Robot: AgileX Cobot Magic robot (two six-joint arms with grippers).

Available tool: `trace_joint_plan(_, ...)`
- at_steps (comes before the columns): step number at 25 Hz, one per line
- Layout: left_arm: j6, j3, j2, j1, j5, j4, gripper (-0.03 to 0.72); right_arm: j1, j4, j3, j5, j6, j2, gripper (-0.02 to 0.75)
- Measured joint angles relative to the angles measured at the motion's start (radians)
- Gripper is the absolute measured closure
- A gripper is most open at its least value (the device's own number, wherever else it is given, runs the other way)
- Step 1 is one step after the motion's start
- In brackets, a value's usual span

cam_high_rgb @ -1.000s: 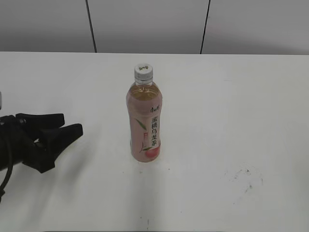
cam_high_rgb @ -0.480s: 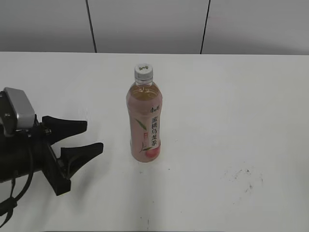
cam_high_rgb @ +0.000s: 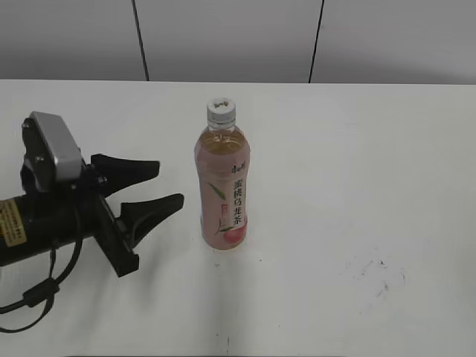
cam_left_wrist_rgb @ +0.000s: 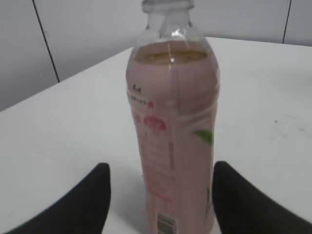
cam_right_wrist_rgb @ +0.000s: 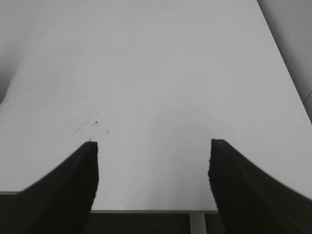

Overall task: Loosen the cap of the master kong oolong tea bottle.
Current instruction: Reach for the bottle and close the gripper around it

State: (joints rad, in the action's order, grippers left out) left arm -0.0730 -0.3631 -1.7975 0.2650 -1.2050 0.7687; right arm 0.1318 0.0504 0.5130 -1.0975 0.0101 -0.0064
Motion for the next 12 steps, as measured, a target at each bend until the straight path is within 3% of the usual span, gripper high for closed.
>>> trace_joint_plan(8,0.003,-0.037,0.0,0.042,-0.003,-0.074,0.12,0.0,0.0,0.0,0.0,0.0,0.0,0.204)
trace_joint_plan(12,0.003,-0.038,-0.031,0.042,-0.005,-0.063,0.101,0.0,0.0,0.0,0.0,0.0,0.0,0.204)
